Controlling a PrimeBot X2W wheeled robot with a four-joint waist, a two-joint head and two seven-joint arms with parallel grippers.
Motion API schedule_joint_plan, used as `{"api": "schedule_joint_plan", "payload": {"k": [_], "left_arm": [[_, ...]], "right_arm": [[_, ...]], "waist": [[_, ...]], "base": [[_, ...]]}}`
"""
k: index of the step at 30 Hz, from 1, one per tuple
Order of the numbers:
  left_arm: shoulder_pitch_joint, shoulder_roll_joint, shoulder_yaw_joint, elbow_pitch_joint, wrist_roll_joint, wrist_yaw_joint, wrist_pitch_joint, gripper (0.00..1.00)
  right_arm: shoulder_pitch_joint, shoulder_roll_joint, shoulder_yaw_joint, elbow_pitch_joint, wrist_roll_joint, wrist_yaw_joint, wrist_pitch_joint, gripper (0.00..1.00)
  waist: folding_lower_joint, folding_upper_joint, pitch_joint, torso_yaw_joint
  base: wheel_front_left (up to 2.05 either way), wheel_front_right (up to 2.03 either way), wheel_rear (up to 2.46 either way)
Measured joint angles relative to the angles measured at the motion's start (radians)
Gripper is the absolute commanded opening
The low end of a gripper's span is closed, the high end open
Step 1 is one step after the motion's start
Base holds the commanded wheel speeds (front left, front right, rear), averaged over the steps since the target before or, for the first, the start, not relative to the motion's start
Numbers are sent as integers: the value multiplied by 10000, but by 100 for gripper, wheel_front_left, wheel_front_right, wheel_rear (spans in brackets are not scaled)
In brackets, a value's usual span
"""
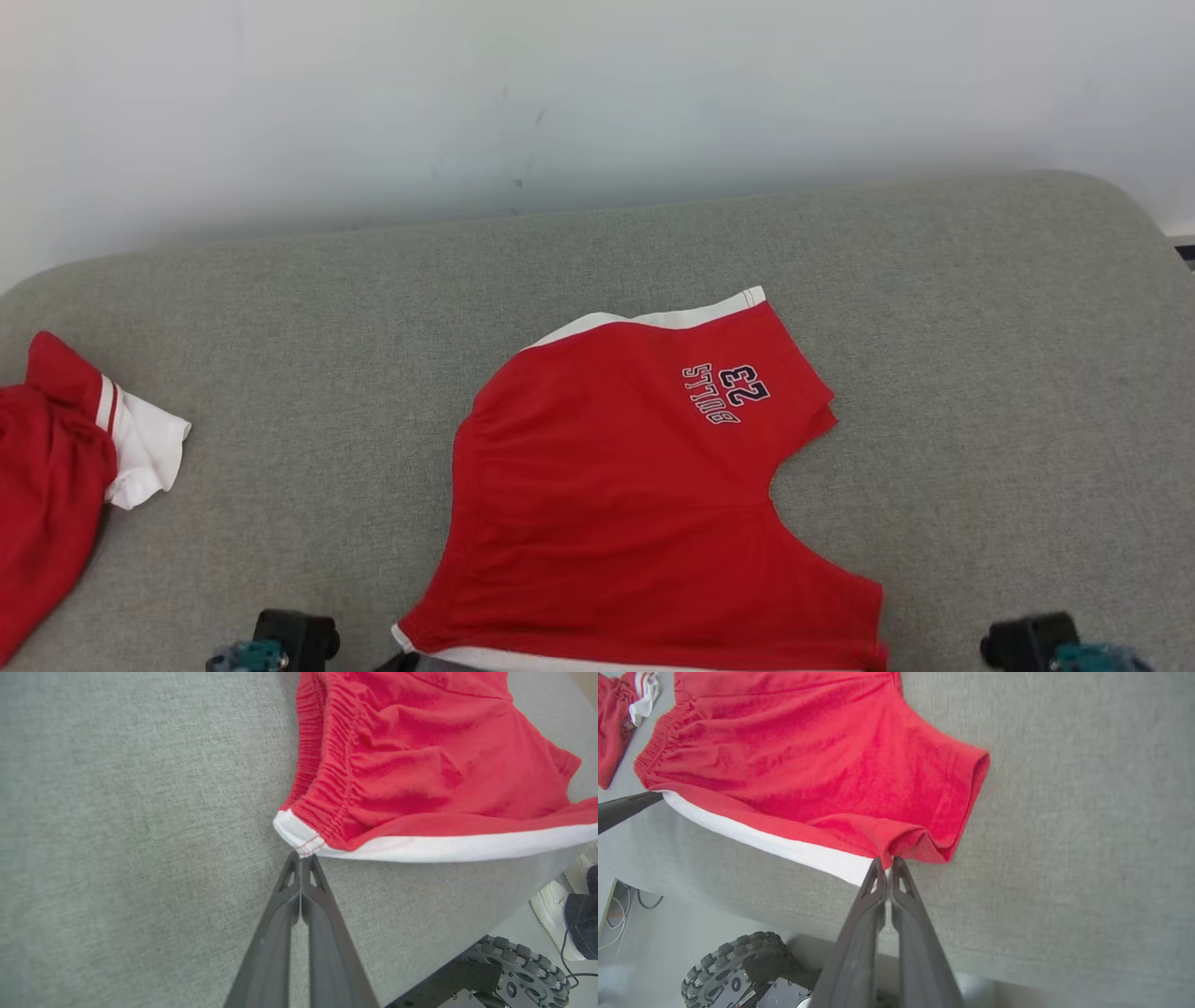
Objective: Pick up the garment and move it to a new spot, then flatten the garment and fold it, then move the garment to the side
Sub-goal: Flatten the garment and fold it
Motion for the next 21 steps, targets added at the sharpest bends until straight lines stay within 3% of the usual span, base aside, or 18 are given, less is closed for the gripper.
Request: {"api": "schedule_joint_plan", "payload": {"k": [5,11,13,21], "left_arm": [[-641,-15,178,-558,128,374,251,0],[-1958,-619,318,-830,336,1089,713,0],[-2336,-857,399,-821,370,1313,851,0],[-3486,-1544,460,-640,802,1549,1340,0]], "right_arm": [[-1136,-863,-518,-911,-173,75,380,0],[-2544,-1572,-878,-1279,-115,284,1162,0],[-3064,-1699,-949,-1275,-59,372,1421,0],[-5329,-2266,-1223,-497,203,658,2290,0]], "waist": [[0,0,198,-2],[1,0,598,129],[1,1,770,208],[2,1,1540,615]], "base": [[0,0,0],[0,0,0],[0,0,0],[0,0,0]]}}
